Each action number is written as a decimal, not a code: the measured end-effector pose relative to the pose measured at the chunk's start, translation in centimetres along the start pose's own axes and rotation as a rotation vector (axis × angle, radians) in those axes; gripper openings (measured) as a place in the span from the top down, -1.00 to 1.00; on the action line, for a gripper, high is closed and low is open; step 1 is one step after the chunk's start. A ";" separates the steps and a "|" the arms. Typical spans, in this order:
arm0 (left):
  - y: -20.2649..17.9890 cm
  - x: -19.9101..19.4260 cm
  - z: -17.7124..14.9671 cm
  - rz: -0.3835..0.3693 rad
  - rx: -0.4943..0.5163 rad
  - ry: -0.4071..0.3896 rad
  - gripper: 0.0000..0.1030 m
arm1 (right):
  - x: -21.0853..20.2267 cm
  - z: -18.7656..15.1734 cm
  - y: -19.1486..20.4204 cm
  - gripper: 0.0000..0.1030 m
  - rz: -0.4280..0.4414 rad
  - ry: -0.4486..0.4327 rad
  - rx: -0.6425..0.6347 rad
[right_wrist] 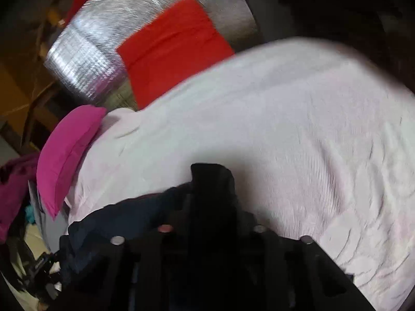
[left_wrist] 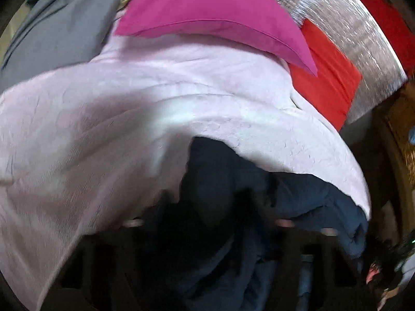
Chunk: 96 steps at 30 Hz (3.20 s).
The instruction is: Fold large clothes
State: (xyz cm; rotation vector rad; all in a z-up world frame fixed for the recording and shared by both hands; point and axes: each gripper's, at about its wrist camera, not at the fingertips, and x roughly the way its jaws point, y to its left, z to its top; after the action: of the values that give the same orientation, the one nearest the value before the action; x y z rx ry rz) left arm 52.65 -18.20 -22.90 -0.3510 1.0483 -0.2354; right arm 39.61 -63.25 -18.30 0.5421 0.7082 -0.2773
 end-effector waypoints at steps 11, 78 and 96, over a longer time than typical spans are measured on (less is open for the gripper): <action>0.2 0.4 -0.2 0.057 0.034 -0.019 0.11 | 1.9 -1.0 -1.7 0.44 -0.012 0.053 0.070; -5.0 -15.6 -21.1 0.192 0.479 -0.174 -0.63 | -18.9 -19.3 1.5 -0.10 0.029 0.017 -0.092; -5.4 -40.2 -29.5 0.311 0.540 -0.602 -0.94 | -41.3 -26.8 9.8 -0.96 0.001 -0.244 -0.290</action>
State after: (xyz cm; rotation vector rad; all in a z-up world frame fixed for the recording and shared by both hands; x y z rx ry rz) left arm 7.30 -13.95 -1.91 0.2271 0.4046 -0.1116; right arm -0.93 -37.73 -3.49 0.2266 0.5001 -0.2302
